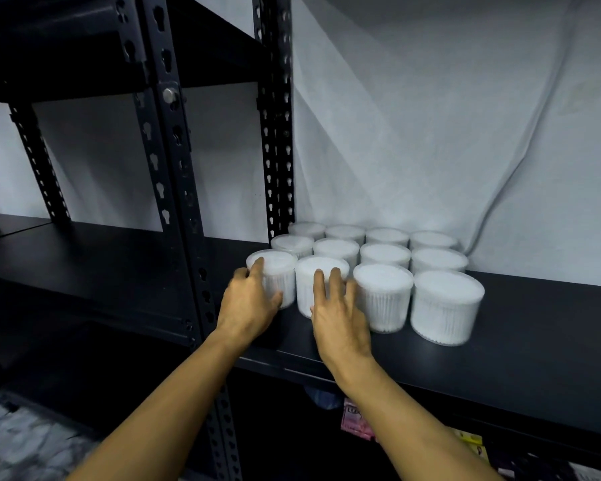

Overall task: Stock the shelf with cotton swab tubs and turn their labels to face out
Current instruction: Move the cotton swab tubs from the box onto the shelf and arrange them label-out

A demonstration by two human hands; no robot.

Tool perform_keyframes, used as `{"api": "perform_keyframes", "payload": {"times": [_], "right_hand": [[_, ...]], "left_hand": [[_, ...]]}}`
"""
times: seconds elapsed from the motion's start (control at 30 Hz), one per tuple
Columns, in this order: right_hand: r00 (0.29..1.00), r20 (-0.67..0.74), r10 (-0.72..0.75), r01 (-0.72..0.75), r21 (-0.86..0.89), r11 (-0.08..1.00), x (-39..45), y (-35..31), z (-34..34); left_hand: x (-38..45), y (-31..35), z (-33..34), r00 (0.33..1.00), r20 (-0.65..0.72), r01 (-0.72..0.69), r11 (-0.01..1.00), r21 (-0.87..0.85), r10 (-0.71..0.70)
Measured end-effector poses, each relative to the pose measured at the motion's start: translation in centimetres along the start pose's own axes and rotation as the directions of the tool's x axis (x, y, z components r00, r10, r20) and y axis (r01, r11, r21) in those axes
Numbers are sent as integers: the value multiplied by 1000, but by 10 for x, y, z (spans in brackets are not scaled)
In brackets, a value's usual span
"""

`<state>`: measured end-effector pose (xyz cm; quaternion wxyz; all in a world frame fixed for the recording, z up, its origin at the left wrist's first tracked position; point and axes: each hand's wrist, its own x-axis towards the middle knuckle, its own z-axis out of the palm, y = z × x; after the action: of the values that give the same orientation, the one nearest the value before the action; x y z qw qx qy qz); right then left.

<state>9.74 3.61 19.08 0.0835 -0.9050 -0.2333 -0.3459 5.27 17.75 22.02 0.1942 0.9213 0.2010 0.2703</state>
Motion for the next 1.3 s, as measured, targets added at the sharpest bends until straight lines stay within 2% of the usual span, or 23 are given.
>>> {"api": "perform_keyframes", "payload": {"times": [0.23, 0.43, 0.5, 0.6, 0.67, 0.77, 0.83, 0.97, 1.1, 1.3], "right_hand": [[997, -54, -53, 53, 13, 998, -1, 12, -9], [942, -298, -152, 196, 123, 973, -15, 63, -43], [931, -326, -166, 210, 104, 972, -20, 86, -55], [955, -283, -92, 111, 54, 992, -23, 121, -66], [977, -212, -10, 23, 56, 998, -23, 142, -67], [996, -74, 40, -34, 74, 997, -23, 164, -61], [999, 1, 50, -50, 118, 992, -26, 173, -56], [990, 126, 60, -85, 211, 974, -32, 178, -52], [987, 142, 70, -108, 282, 953, -36, 179, -52], [981, 165, 104, -142, 233, 962, -54, 197, -67]], "left_hand": [[-11, 10, -5, 999, -35, -40, 998, -57, 38], [-25, 44, -25, 971, -195, -147, 989, -14, 141], [-28, 63, -26, 952, -199, -239, 971, -9, 232], [-31, 96, -15, 901, -113, -424, 905, -25, 419], [-31, 116, 0, 868, -8, -495, 868, 37, 496], [-33, 137, 24, 849, 177, -526, 823, 214, 497], [-35, 144, 38, 849, 236, -526, 799, 290, 473], [-40, 146, 52, 867, 213, -496, 810, 312, 450], [-41, 144, 55, 859, 175, -510, 834, 211, 481], [-57, 157, 55, 847, 206, -512, 855, 76, 489]]}}
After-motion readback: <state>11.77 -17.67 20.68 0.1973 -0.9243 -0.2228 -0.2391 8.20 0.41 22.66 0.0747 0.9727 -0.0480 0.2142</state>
